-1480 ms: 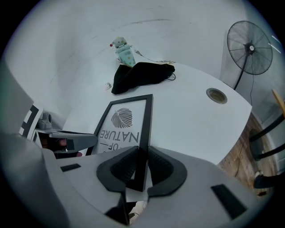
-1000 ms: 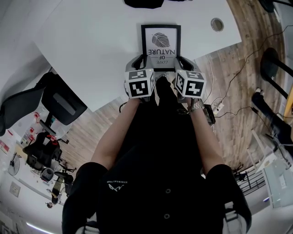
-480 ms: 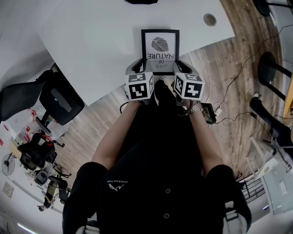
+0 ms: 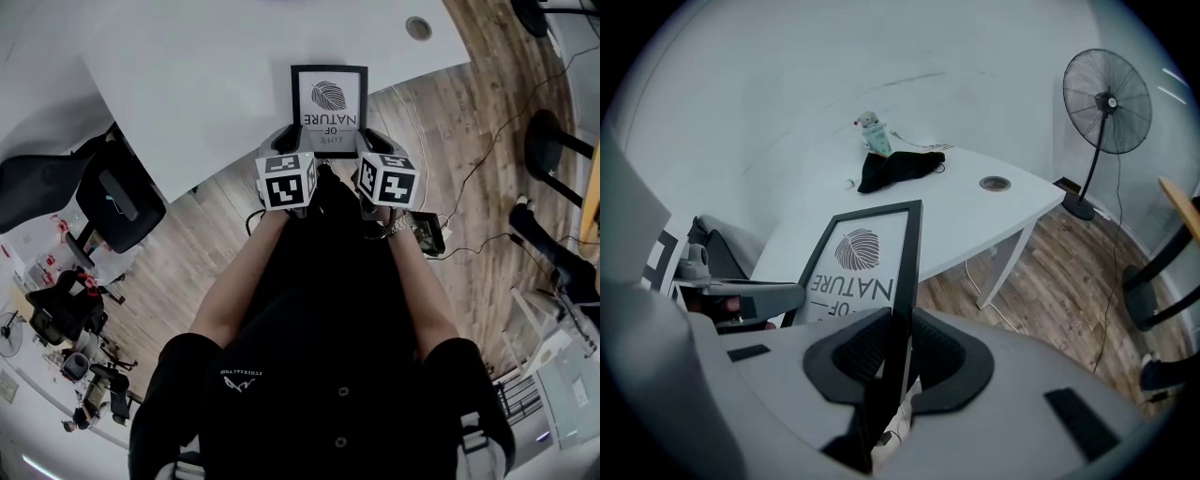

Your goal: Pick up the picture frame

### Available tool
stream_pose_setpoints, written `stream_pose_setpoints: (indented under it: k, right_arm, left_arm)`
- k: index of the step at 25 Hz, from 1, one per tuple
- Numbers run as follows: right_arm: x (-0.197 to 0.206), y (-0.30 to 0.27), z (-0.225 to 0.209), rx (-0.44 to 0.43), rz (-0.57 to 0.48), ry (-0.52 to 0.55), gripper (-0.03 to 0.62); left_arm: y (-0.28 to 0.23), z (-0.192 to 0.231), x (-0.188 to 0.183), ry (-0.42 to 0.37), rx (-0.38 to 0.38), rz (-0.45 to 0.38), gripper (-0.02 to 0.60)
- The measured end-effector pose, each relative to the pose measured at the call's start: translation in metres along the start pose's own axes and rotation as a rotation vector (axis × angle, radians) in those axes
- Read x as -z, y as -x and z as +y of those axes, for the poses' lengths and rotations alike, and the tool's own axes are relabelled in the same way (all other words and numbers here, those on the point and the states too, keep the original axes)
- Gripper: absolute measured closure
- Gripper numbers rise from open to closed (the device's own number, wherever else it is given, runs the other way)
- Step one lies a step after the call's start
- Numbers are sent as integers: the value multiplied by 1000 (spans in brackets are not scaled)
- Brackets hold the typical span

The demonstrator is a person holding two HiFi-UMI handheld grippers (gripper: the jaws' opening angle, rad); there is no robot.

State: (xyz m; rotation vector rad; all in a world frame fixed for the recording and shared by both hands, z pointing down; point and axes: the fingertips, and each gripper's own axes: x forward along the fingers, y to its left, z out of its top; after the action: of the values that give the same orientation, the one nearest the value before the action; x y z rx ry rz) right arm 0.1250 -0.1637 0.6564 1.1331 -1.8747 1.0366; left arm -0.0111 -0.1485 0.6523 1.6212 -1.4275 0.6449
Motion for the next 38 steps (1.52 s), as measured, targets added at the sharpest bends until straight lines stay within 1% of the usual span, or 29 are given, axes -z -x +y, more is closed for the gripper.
stream_pose_setpoints:
  k: [8, 13, 21, 28, 38]
  right_arm:
    - [11, 25, -9, -12, -42, 22, 526]
    - [4, 42, -10, -23, -86, 38, 526]
    - [-28, 70, -6, -37, -193, 84, 526]
    - [-55, 101, 9, -42, -290, 128, 526]
    - [-93, 140, 18, -41, -422, 175, 526]
  left_arm:
    - [19, -23, 11, -11, -20, -62, 508]
    - [35, -34, 5, -11, -33, -112, 508]
    - [61, -46, -26, -14, -60, -220, 508]
    - [93, -51, -52, -21, -70, -321, 508]
    - [130, -67, -92, -72, -79, -461, 508]
